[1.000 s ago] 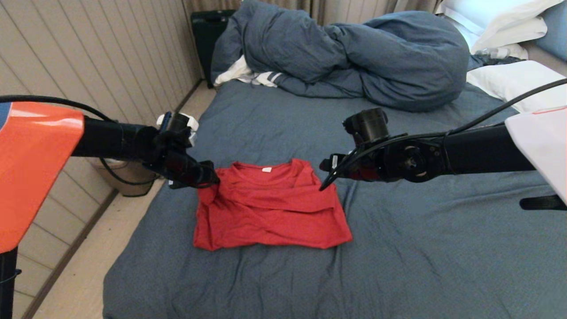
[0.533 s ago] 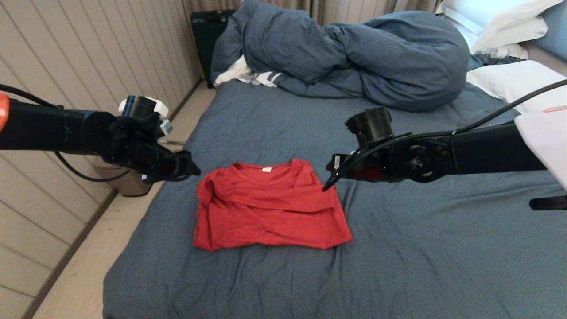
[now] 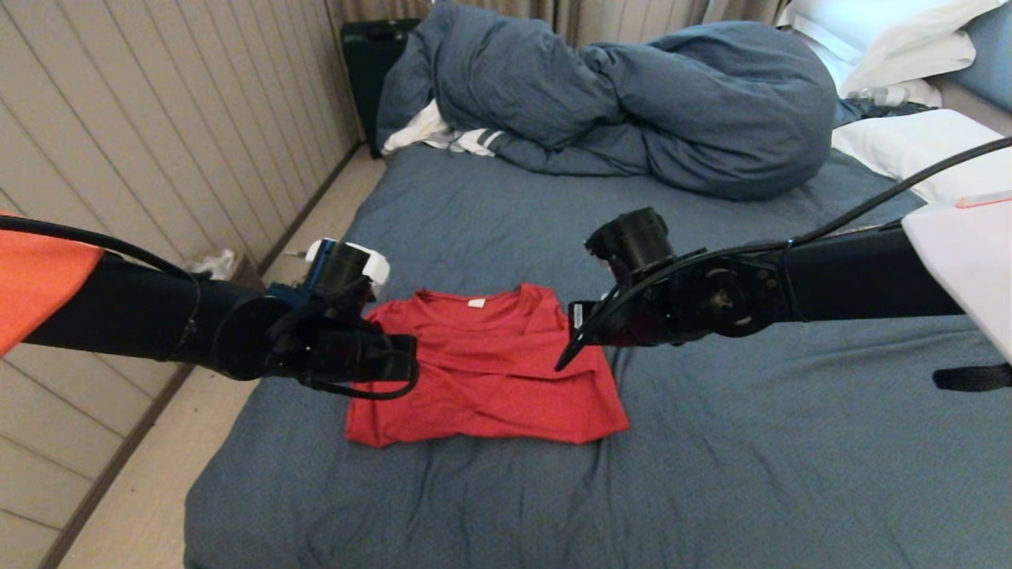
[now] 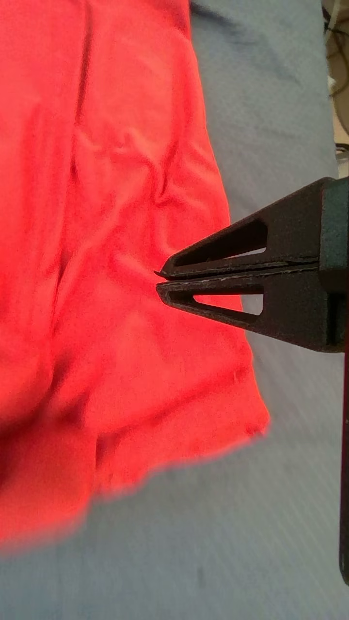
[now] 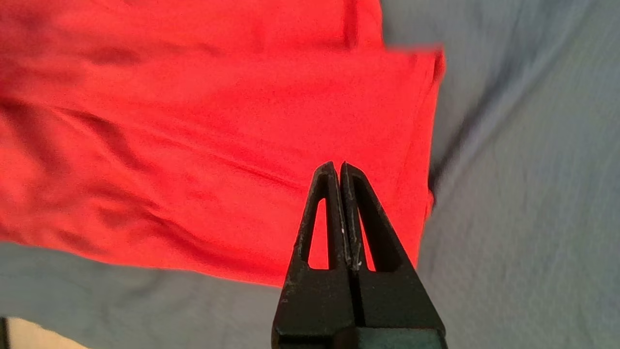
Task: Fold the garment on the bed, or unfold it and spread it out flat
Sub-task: Fold the red T-shirt
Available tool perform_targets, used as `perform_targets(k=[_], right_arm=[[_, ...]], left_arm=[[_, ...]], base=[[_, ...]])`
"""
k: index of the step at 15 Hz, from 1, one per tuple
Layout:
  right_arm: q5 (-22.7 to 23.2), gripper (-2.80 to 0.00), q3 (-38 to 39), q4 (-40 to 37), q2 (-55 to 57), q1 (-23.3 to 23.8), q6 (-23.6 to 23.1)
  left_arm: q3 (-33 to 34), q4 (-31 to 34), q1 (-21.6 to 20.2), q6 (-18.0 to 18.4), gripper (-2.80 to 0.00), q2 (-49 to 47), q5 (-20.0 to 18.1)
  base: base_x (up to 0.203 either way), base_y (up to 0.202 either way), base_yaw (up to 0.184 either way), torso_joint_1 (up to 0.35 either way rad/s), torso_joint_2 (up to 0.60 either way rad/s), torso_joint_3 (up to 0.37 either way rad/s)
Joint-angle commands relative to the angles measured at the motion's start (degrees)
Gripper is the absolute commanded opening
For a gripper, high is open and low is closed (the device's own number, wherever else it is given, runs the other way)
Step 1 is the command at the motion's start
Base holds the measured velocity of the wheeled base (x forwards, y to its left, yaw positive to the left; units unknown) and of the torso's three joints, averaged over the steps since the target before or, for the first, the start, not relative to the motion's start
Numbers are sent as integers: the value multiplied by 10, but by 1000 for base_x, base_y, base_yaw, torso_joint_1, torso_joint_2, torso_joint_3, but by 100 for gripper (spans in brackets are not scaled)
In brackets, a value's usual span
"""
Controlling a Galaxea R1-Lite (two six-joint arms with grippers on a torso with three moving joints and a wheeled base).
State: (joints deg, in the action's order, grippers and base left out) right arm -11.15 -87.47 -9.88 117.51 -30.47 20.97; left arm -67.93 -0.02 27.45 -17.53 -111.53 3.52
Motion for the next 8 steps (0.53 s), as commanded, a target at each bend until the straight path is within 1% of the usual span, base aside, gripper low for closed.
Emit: perform_targets(k=[1, 2, 4, 5, 7, 8], right_arm=[[-1, -280, -11, -14, 31, -10, 1], [-2, -280, -16, -23, 46, -19, 1], [-4, -280, -19, -26, 64, -36, -4], [-4, -280, -23, -26, 81, -41, -6], [-4, -280, -39, -27, 113, -51, -14], [-5, -280, -47, -27, 126, -54, -16]], left_arm=[[-16, -2, 10, -2, -280, -43, 1], [-32, -2, 10, -6, -280, -68, 1], [-62, -2, 10, -28, -280, -107, 1], [-66, -4, 10, -36, -280, -123, 3], [-69, -18, 9, -50, -280, -133, 29], [-67, -23, 9, -57, -280, -139, 32]], base=[[0, 0, 0, 0, 0, 0], [0, 0, 0, 0, 0, 0], [0, 0, 0, 0, 0, 0], [0, 0, 0, 0, 0, 0], [0, 0, 0, 0, 0, 0], [0, 0, 0, 0, 0, 0]])
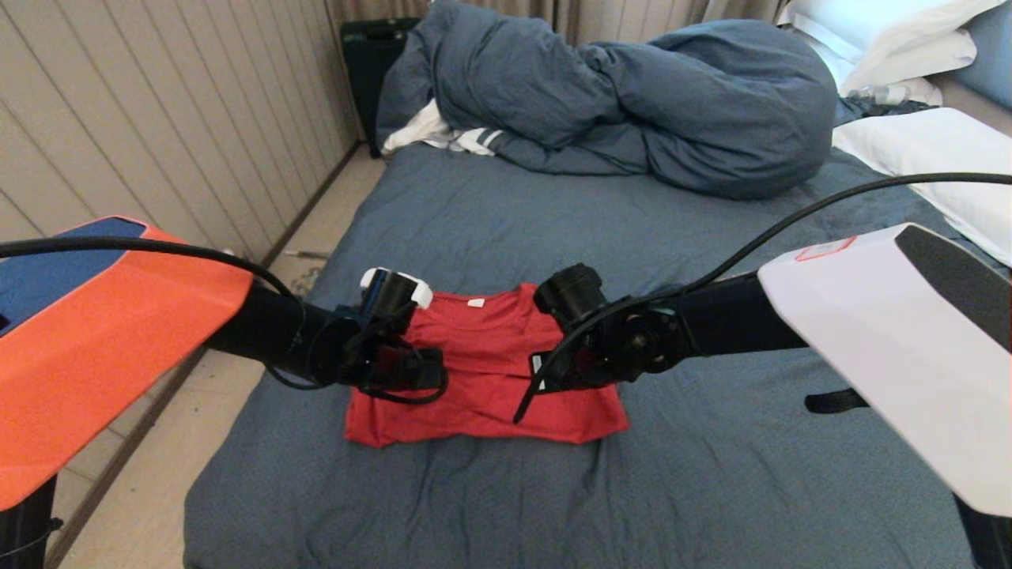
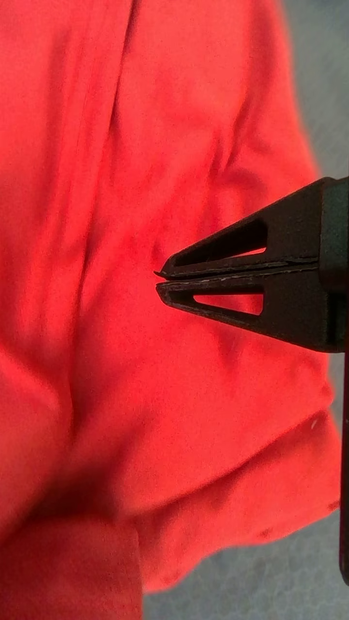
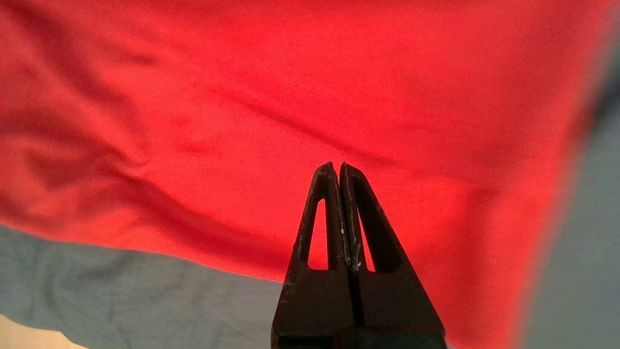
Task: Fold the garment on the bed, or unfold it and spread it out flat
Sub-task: Fold the red T-shirt
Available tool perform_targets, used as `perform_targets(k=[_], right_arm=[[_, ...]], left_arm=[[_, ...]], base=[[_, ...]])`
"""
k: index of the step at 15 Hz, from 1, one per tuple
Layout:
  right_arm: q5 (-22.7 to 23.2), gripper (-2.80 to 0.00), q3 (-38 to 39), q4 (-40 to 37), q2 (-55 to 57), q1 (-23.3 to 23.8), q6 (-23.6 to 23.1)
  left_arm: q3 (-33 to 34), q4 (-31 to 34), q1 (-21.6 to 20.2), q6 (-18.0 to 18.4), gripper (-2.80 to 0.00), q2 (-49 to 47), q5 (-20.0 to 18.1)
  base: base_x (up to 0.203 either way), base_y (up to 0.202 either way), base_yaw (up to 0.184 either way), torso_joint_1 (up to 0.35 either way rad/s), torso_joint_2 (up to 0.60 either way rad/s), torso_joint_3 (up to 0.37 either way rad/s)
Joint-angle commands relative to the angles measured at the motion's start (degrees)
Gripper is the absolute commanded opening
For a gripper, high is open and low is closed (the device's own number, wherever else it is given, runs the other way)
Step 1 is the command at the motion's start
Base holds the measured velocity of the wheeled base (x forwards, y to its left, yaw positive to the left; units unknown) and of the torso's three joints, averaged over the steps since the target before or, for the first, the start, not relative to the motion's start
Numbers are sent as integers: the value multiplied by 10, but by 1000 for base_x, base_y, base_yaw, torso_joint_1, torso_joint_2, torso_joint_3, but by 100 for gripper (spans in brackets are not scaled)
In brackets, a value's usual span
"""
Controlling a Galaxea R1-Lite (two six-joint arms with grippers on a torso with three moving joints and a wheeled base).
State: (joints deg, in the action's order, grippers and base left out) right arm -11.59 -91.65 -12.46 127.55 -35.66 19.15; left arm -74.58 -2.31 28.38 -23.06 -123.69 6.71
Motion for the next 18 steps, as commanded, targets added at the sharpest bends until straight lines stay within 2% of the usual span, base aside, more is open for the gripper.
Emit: perform_targets(k=[1, 6, 9, 13, 14, 18], right_arm=[[-1, -280, -8, -1, 33, -11, -2], [-2, -280, -35, -1, 51, -25, -12], [-2, -280, -88, -7, 89, -21, -17], [-3, -280, -200, -61, 136, -16, -18], [-5, -280, -210, -63, 143, -14, -32], [-30, -280, -209, 8, 149, 1, -60]], left_arm=[[0, -4, 0, -5, -280, -23, 3], [5, -4, -1, -7, -280, -31, 2], [9, -2, -1, -11, -280, -27, 2], [23, -2, 1, -14, -280, -14, -1], [27, -2, 2, -14, -280, -14, -2], [37, -3, 12, -14, -280, -15, -5]], base=[[0, 0, 0, 0, 0, 0], [0, 0, 0, 0, 0, 0], [0, 0, 0, 0, 0, 0], [0, 0, 0, 0, 0, 0], [0, 0, 0, 0, 0, 0], [0, 0, 0, 0, 0, 0]])
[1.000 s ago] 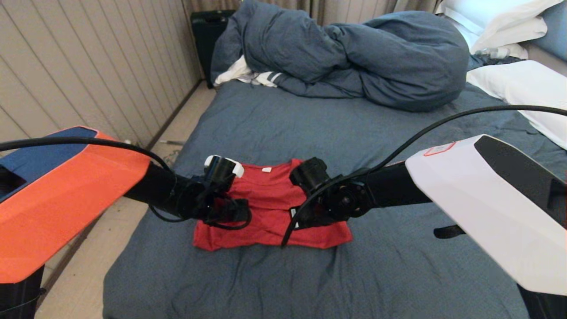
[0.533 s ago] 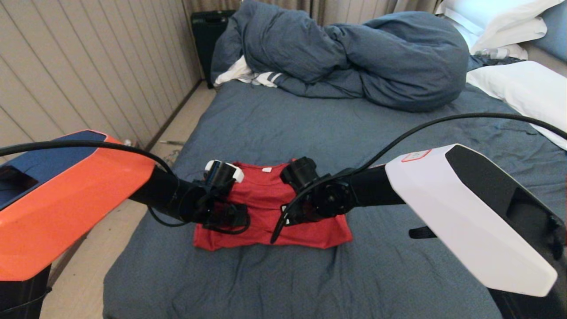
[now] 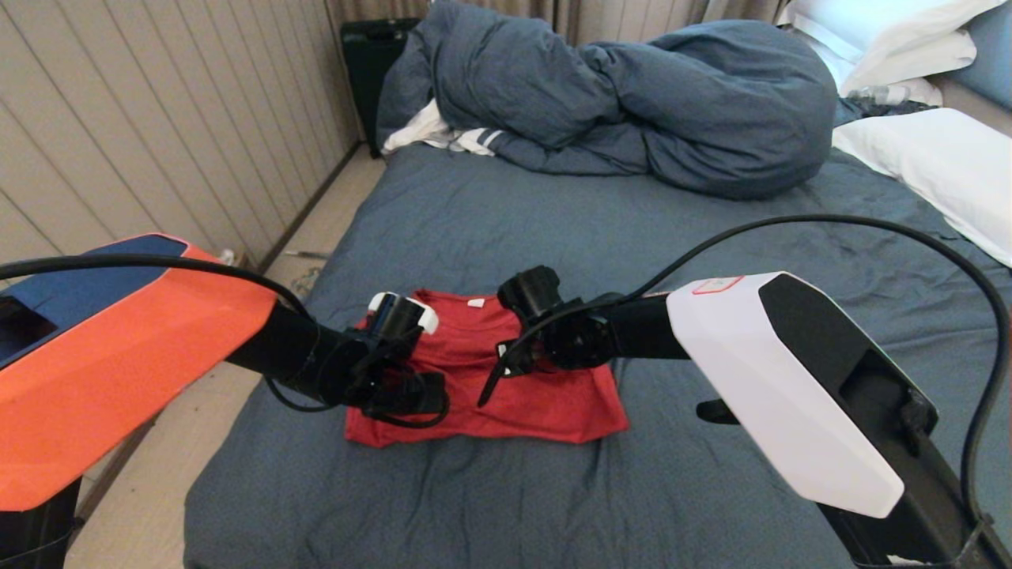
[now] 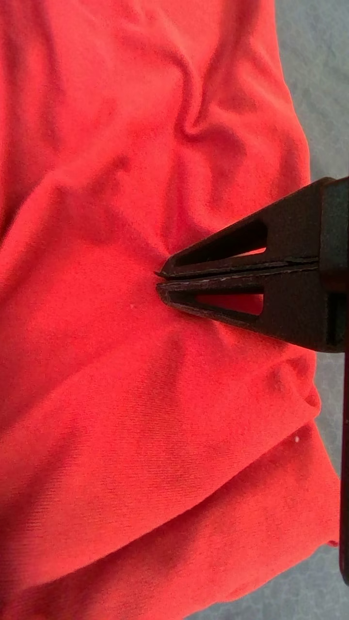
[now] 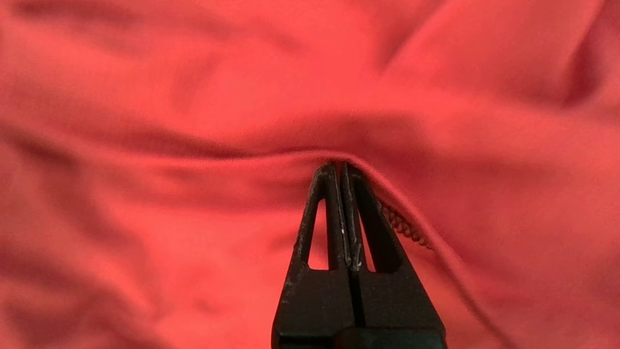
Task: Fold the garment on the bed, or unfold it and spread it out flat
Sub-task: Fold the red T-shirt
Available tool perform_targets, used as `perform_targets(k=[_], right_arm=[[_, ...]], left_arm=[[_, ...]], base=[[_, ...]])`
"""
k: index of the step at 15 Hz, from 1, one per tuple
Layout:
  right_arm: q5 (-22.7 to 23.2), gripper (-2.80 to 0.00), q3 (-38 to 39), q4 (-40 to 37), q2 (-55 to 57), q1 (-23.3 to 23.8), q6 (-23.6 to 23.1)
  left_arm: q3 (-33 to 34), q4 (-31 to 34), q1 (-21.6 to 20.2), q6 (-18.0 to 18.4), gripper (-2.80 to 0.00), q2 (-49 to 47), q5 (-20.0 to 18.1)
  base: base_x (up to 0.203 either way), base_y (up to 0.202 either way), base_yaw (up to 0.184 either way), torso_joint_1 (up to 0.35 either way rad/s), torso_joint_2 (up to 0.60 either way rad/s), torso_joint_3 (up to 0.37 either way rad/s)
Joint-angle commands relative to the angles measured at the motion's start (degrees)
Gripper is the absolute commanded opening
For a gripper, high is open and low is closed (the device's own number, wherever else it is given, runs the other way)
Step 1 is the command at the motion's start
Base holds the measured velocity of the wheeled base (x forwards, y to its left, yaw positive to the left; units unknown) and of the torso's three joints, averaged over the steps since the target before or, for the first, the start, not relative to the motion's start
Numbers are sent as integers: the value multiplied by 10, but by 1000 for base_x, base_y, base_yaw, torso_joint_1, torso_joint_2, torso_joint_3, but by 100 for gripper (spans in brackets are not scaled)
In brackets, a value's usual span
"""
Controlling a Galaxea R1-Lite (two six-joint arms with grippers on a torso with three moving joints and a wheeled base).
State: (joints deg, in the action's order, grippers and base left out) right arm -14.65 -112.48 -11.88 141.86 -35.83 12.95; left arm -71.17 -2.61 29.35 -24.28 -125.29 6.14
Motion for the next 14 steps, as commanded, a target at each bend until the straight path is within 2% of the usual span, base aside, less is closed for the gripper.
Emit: perform_targets(k=[1, 5, 7, 10, 12, 13, 14], right_arm=[[-13, -280, -1, 28, 8, 6, -4], [-111, -280, -1, 181, 40, 12, -20], [-131, -280, 0, 223, 46, 13, -19], [-147, -280, 2, 230, 10, 18, -19], [-144, -280, 27, 205, -59, 31, -21], [-140, -280, 44, 176, -93, 33, -20], [-129, -280, 72, 138, -135, 38, -15]], left_arm=[[4, -1, 4, -2, -280, 2, 1], [13, -37, 4, -14, -280, 3, 5], [17, -55, 4, -21, -280, 3, 7], [16, -52, -1, -42, -280, 42, 6], [20, -32, -21, -44, -280, 107, -7], [22, -9, -32, -42, -280, 140, -27], [24, 30, -46, -30, -280, 177, -72]], base=[[0, 0, 0, 0, 0, 0], [0, 0, 0, 0, 0, 0], [0, 0, 0, 0, 0, 0], [0, 0, 0, 0, 0, 0], [0, 0, 0, 0, 0, 0], [0, 0, 0, 0, 0, 0], [0, 0, 0, 0, 0, 0]])
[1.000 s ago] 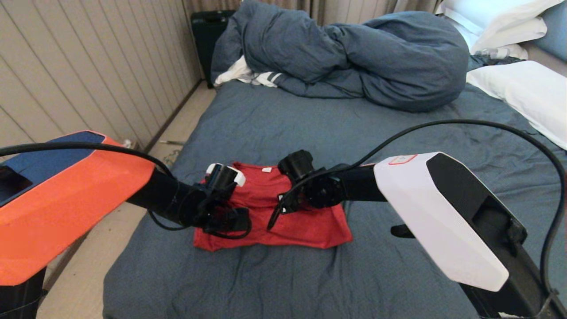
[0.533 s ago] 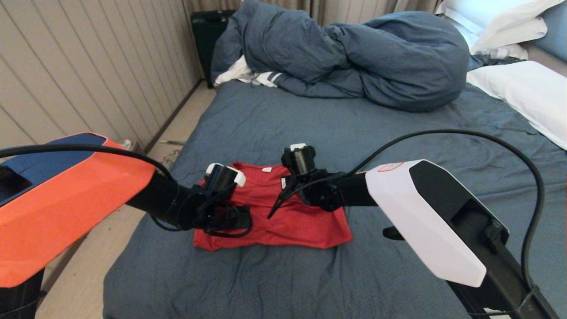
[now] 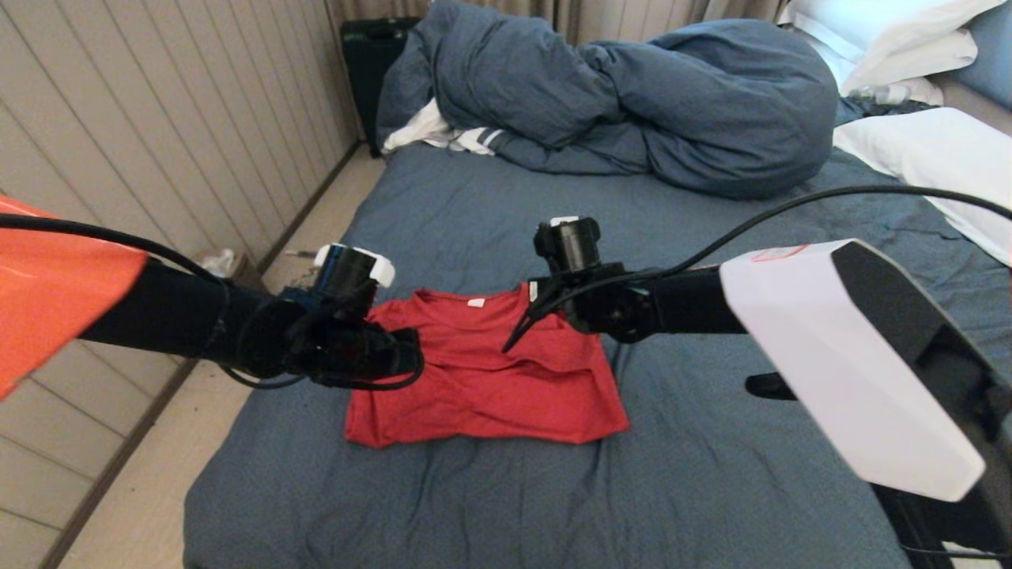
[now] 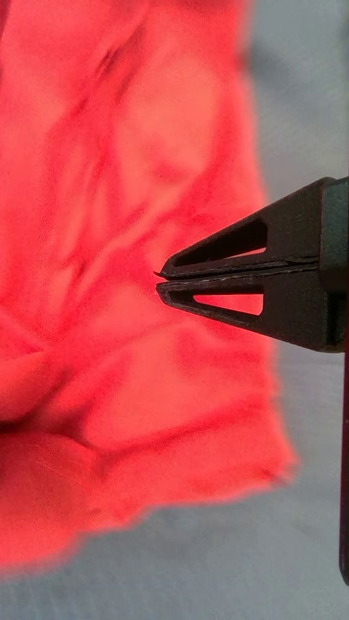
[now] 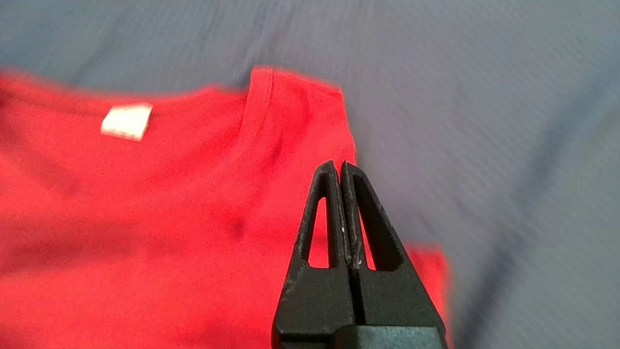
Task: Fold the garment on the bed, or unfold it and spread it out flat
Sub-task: Fold the red T-shirt
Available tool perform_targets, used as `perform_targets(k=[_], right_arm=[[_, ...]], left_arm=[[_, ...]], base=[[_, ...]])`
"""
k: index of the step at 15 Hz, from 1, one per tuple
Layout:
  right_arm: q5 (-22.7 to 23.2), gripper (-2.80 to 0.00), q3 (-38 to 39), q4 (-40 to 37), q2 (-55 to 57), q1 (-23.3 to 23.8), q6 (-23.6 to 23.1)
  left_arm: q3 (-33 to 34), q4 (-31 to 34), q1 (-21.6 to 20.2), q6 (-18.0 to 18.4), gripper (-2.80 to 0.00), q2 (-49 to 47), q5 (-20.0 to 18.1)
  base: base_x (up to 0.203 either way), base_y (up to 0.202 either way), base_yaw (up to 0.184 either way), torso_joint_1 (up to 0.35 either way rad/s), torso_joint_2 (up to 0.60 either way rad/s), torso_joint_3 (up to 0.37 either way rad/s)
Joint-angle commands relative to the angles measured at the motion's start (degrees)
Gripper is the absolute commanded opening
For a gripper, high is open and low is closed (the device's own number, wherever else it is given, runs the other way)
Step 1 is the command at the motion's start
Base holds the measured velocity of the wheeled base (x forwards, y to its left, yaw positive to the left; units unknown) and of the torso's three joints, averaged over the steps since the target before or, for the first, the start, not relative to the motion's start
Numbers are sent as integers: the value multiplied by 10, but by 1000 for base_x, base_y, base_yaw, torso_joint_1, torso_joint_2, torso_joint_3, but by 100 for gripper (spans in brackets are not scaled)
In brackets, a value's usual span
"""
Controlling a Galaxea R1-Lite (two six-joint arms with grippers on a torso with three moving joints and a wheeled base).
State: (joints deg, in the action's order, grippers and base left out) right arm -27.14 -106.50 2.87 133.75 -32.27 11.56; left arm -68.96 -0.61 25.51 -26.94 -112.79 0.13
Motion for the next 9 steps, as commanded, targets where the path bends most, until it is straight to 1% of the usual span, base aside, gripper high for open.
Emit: perform_targets(k=[1, 2, 3, 4, 6, 7, 8, 9], right_arm=[[18, -280, 56, -48, -94, 8, 9], [48, -280, 101, -79, -126, 13, 21], [82, -280, 147, -105, -145, 24, 33], [104, -280, 184, -118, -153, 34, 44], [129, -280, 243, -130, -162, 49, 63], [142, 0, 272, -131, -165, 52, 67], [157, 0, 297, -129, -171, 53, 71], [178, 0, 318, -127, -180, 53, 75]], left_arm=[[2, 54, -27, 19, -280, 76, -86], [1, 86, -48, 35, -280, 86, -157], [2, 112, -75, 47, -280, 89, -213], [8, 125, -90, 54, -280, 81, -226], [28, 128, -107, 70, -280, 64, -230], [40, 124, -108, 81, -126, 60, -230], [45, 121, -108, 90, 0, 56, -231], [44, 120, -108, 90, 0, 54, -233]], base=[[0, 0, 0, 0, 0, 0], [0, 0, 0, 0, 0, 0], [0, 0, 0, 0, 0, 0], [0, 0, 0, 0, 0, 0], [0, 0, 0, 0, 0, 0], [0, 0, 0, 0, 0, 0], [0, 0, 0, 0, 0, 0], [0, 0, 0, 0, 0, 0]])
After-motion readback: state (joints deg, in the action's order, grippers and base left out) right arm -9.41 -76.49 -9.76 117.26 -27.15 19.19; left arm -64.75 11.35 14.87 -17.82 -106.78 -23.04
